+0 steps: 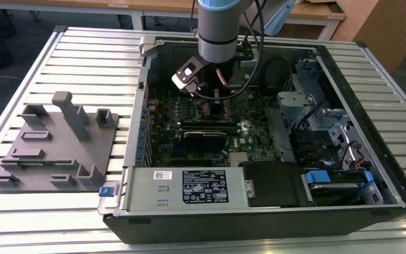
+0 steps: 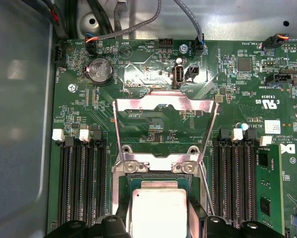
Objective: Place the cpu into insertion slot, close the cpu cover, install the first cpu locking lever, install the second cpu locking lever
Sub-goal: 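Place the cpu into insertion slot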
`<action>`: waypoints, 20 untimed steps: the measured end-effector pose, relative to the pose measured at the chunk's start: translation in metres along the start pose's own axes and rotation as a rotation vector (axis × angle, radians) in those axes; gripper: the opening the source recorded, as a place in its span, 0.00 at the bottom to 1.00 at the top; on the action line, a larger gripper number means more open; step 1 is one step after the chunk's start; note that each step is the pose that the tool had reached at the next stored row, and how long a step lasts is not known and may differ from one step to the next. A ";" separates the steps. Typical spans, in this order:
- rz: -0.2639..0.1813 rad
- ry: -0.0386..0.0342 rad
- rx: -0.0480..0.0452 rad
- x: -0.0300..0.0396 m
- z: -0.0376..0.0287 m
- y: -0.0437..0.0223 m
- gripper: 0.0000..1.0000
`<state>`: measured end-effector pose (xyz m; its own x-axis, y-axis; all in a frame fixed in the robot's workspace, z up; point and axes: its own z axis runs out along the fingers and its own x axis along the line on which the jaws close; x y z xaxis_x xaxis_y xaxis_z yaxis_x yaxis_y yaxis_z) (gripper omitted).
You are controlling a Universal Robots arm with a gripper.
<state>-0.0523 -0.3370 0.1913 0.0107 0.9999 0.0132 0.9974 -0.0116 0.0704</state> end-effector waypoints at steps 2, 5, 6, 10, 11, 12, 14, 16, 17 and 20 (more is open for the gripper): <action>0.000 -0.0002 0.0001 0.0000 0.0001 0.0000 0.54; 0.000 0.0001 -0.0001 0.0000 0.0003 0.0000 0.54; 0.000 0.0001 -0.0002 0.0000 0.0003 0.0000 0.54; 0.000 0.0001 -0.0002 0.0000 0.0004 0.0000 0.54; 0.000 0.0001 -0.0002 0.0000 0.0004 0.0000 0.54; 0.000 0.0002 -0.0002 0.0000 0.0004 0.0000 0.54; 0.000 0.0001 -0.0002 0.0000 0.0005 0.0000 0.54; 0.000 0.0002 -0.0002 0.0000 0.0005 0.0000 0.54; 0.000 0.0002 -0.0002 0.0000 0.0005 0.0000 0.54; 0.000 0.0024 -0.0002 0.0000 0.0006 0.0000 0.54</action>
<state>-0.0523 -0.3369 0.1907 0.0107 0.9998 0.0155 0.9974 -0.0118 0.0707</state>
